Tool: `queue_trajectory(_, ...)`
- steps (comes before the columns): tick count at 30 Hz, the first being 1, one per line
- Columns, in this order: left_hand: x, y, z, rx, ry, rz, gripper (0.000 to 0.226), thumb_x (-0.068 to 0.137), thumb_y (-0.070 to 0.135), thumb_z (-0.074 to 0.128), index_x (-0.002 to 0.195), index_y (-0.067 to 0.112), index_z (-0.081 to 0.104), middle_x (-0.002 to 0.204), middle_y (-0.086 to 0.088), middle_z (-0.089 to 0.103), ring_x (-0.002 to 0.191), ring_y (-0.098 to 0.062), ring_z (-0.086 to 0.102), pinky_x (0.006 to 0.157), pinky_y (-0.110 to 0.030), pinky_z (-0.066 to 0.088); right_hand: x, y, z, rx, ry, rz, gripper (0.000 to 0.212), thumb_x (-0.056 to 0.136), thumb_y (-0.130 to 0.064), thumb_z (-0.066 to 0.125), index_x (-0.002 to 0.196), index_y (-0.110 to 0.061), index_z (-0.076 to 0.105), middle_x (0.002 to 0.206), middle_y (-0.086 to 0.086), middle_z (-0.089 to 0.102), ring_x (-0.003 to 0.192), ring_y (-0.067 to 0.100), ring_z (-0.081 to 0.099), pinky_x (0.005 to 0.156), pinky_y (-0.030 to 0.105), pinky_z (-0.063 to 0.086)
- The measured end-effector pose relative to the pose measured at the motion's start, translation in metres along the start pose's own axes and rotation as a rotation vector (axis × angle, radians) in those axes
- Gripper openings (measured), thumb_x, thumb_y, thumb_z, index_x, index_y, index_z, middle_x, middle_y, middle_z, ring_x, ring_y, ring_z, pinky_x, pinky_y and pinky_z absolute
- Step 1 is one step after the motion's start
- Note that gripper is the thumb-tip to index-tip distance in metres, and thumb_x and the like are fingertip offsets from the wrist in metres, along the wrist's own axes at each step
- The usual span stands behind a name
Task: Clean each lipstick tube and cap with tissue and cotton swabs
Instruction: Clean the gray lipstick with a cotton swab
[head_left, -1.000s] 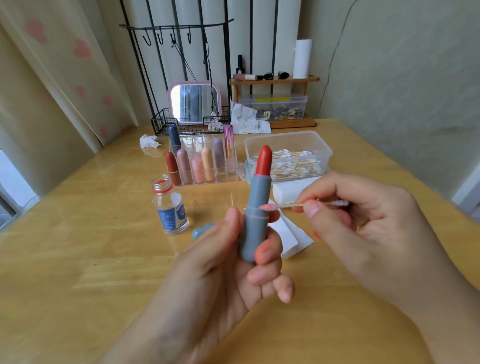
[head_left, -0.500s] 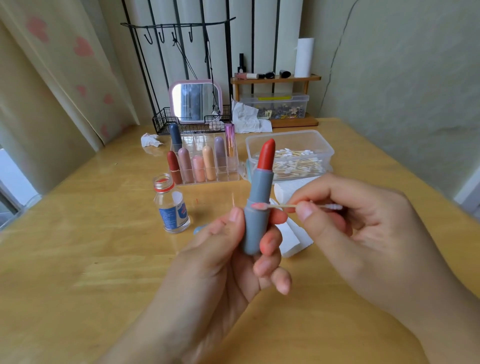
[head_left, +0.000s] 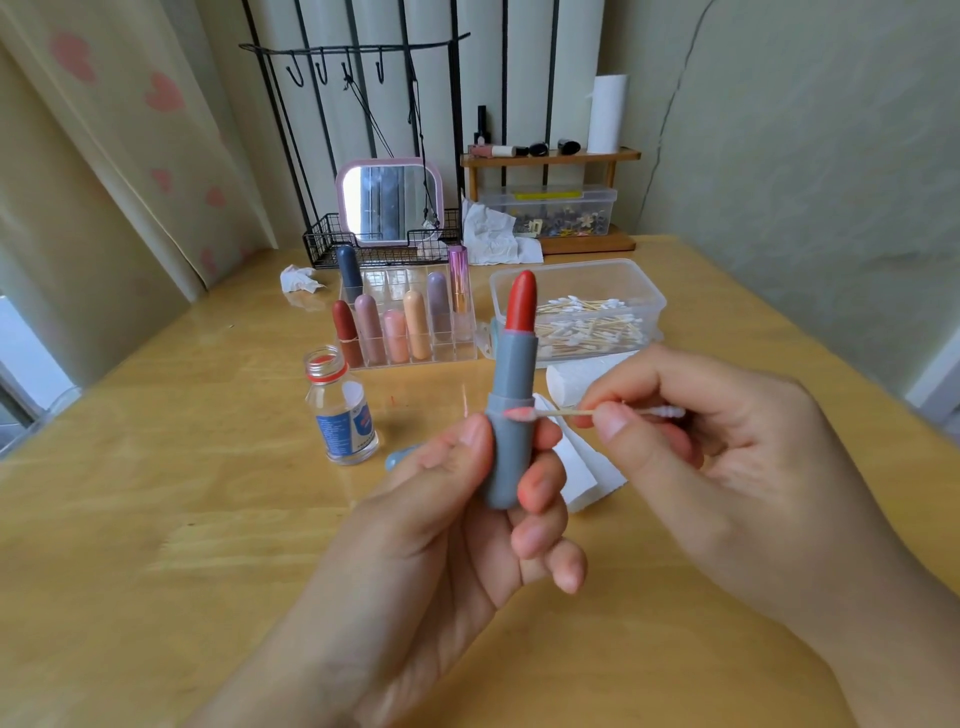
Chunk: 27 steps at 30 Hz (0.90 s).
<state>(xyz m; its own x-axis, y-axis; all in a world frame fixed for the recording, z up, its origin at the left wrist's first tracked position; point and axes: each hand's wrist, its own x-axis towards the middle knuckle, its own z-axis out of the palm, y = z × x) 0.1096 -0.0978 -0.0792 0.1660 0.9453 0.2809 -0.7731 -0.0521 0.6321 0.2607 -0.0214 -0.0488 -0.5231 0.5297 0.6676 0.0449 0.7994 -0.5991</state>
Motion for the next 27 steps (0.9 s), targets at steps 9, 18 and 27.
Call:
queue_trajectory(9,0.0008,0.0013,-0.0014,-0.058,-0.036,-0.048,0.033,0.103,0.024,0.036,0.11,-0.002,0.055,0.081,-0.009,0.049,0.064,-0.016,0.047,0.071,-0.036,0.049,0.0013,-0.0005,0.001,0.104,0.026,0.051,0.014,0.084,-0.031,0.051,0.078,-0.022,0.061,0.059,0.015,0.05,0.048,0.016,0.042,0.047,0.027,0.04)
queue_trajectory(18,0.0006,0.0048,0.0003,-0.133,-0.047,-0.09,0.035,0.105,0.023,0.029,0.113,-0.004,0.05,0.084,-0.011,0.046,0.067,-0.018,0.045,0.076,-0.038,0.045,0.0019,0.0019,-0.0011,0.15,0.038,0.106,0.017,0.08,-0.033,0.051,0.078,-0.021,0.063,0.06,0.021,0.05,0.052,0.026,0.041,0.046,0.042,0.04)
queue_trajectory(27,0.0011,0.0048,-0.0001,-0.104,-0.038,-0.061,0.032,0.103,0.021,0.034,0.113,-0.004,0.053,0.084,-0.012,0.048,0.067,-0.019,0.047,0.073,-0.038,0.047,0.0013,-0.0007,-0.0009,0.213,0.022,0.083,0.016,0.081,-0.03,0.052,0.075,-0.021,0.064,0.059,0.023,0.048,0.051,0.025,0.041,0.044,0.033,0.04)
